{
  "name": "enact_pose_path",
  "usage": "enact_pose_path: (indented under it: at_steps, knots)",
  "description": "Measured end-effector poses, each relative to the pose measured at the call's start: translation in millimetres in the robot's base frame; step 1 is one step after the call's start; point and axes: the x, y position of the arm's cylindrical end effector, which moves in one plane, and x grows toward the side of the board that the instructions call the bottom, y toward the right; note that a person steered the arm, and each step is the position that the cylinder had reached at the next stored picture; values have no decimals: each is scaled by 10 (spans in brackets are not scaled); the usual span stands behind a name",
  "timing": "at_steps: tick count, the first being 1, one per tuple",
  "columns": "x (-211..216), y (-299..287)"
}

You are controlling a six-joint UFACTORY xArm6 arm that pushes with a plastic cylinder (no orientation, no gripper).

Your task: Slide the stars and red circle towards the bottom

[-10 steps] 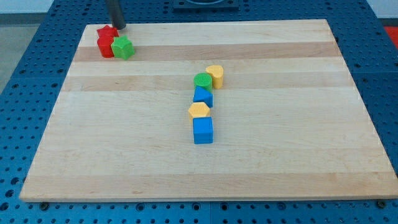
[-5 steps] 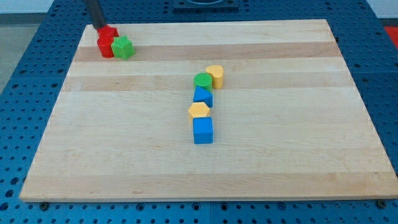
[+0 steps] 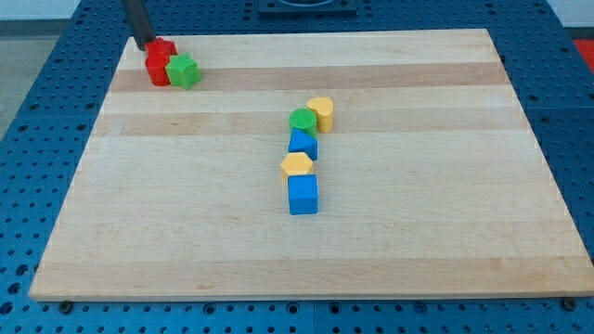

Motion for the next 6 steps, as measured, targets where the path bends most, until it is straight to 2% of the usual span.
enact_pose_path:
  at_steps: [3, 6]
  knots:
    - [79, 78]
    - [473, 249]
